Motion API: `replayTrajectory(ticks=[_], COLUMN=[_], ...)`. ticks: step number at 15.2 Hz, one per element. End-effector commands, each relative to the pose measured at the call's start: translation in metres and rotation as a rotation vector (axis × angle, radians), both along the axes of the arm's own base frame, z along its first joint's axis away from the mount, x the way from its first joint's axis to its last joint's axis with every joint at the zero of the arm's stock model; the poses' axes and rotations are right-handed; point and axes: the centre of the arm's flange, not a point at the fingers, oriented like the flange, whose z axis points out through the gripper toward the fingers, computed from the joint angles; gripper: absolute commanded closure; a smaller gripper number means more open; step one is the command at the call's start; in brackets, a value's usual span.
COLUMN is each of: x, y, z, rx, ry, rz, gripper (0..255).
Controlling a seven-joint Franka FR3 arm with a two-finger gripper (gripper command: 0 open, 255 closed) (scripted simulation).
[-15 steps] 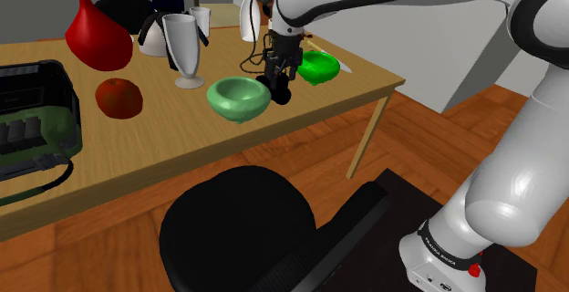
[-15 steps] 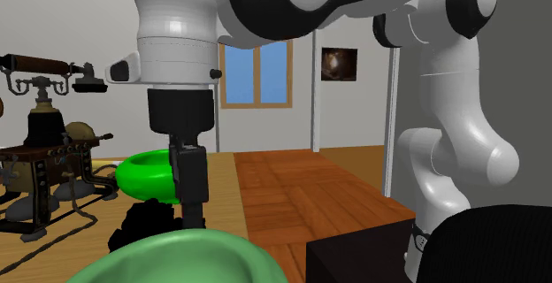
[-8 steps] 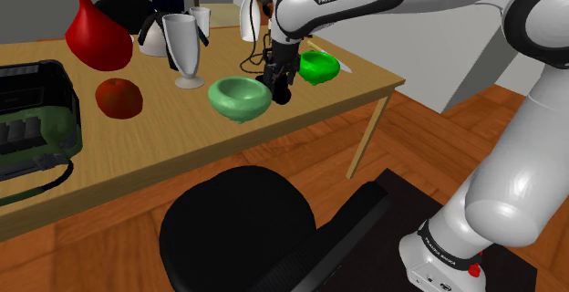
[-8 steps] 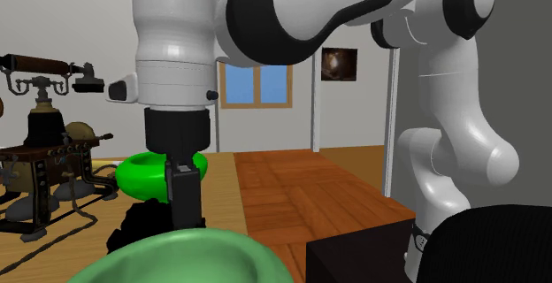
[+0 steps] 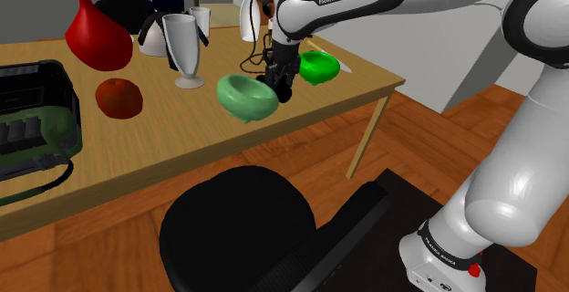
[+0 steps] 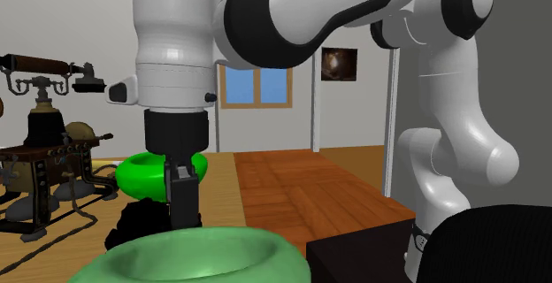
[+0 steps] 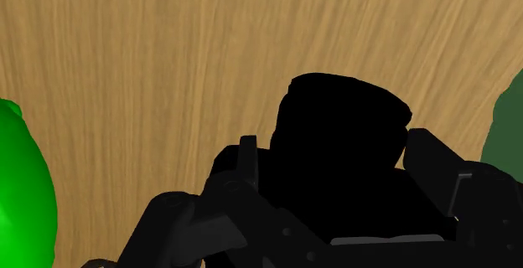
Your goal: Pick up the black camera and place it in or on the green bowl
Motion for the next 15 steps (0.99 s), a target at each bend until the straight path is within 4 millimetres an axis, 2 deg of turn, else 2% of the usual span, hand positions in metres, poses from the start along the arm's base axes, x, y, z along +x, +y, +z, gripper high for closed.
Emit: replayTrajectory(ticks=[1, 6, 9, 15], x=[-0.002, -0.001, -0.003, -0.003], y=[0.003, 0.002, 0.008, 0.008], z=[-0.013, -0.010, -0.012, 0.020], rx=[-0.002, -0.002, -0.002, -0.002], ry=[0.028, 0.028, 0.028, 0.028], rz=[0.009, 0.008, 0.008, 0.008], gripper=[255, 255, 255, 255])
